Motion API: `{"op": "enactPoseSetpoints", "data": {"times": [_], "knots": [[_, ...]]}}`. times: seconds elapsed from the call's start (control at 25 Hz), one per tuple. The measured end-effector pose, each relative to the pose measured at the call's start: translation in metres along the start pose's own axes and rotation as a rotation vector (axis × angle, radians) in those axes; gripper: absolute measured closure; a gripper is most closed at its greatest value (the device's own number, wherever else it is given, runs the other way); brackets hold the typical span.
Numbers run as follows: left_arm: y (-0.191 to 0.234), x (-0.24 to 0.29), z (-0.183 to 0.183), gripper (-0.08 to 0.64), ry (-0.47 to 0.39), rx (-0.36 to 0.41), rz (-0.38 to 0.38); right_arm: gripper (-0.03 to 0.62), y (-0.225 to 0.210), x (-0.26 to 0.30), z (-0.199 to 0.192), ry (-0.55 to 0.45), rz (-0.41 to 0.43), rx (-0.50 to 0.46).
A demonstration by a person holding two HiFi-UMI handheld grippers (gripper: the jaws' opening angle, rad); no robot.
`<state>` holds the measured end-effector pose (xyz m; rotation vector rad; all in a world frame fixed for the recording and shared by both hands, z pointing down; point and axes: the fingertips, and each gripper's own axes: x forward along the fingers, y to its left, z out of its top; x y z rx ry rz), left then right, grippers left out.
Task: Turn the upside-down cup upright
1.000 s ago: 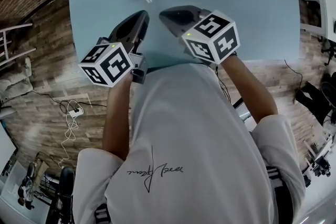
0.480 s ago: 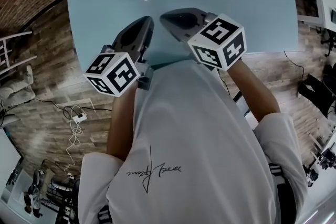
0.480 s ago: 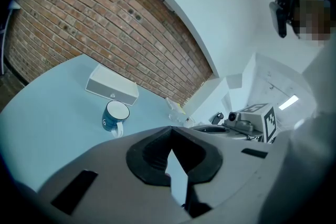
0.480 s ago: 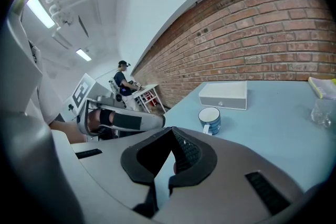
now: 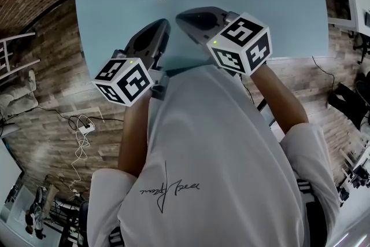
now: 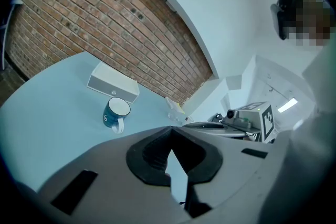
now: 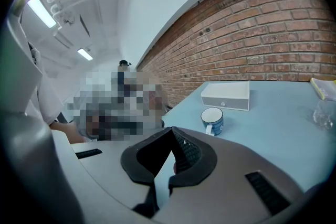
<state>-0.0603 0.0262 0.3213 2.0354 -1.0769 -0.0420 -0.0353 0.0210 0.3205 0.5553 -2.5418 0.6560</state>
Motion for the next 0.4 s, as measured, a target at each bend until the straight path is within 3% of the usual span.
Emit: {"op": "enactPoseSetpoints", "data": {"times": [0.4], "knots": [[0.0010, -0.0046, -0.0008, 0.551, 0.007, 0.004, 0.002, 0.572, 0.0079, 0.0067, -0.0035, 0.021, 0.033, 0.014]]}}
